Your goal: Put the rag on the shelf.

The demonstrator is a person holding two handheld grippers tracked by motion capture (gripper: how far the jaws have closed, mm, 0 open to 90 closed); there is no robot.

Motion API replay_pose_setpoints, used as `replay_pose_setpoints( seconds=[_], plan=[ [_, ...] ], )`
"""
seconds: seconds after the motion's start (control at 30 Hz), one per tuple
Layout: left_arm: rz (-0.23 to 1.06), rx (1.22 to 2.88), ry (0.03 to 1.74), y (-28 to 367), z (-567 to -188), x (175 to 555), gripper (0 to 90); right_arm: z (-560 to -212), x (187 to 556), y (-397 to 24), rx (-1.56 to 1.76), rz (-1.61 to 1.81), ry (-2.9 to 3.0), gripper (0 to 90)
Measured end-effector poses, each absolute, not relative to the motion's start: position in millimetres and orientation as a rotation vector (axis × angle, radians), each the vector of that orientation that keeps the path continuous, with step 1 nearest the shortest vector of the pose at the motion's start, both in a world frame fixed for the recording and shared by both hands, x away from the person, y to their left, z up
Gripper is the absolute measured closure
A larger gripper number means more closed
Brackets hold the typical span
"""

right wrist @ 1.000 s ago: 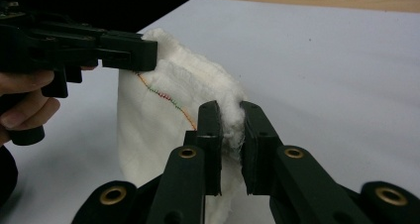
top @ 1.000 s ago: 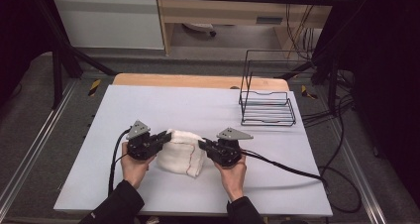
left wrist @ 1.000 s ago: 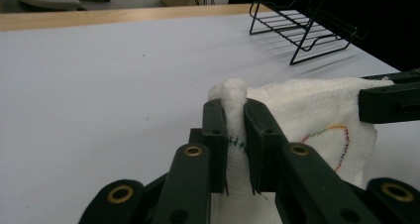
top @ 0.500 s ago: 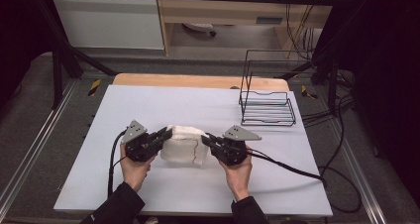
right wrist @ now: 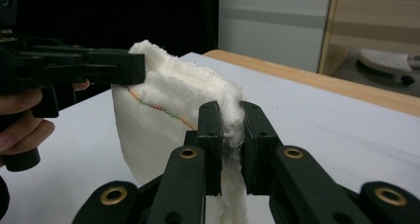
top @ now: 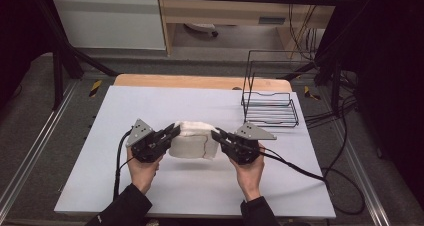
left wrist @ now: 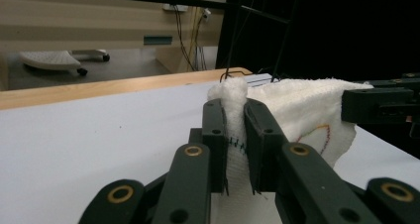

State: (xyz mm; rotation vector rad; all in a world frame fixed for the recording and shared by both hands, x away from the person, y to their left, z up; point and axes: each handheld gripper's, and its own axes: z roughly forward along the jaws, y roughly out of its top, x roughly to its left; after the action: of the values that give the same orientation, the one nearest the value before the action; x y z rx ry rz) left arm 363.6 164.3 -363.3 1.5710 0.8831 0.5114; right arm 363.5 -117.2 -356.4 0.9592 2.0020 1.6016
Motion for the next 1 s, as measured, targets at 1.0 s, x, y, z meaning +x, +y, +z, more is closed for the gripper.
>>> replay_pose_setpoints(
  seconds=[1.0],
  plan=[
    [0.525,1.507,0.81,127.2,-347.5,366.6,79.6,-331.1,356.8,-153.3,0.924,1.586,1.89,80.6]
  ],
)
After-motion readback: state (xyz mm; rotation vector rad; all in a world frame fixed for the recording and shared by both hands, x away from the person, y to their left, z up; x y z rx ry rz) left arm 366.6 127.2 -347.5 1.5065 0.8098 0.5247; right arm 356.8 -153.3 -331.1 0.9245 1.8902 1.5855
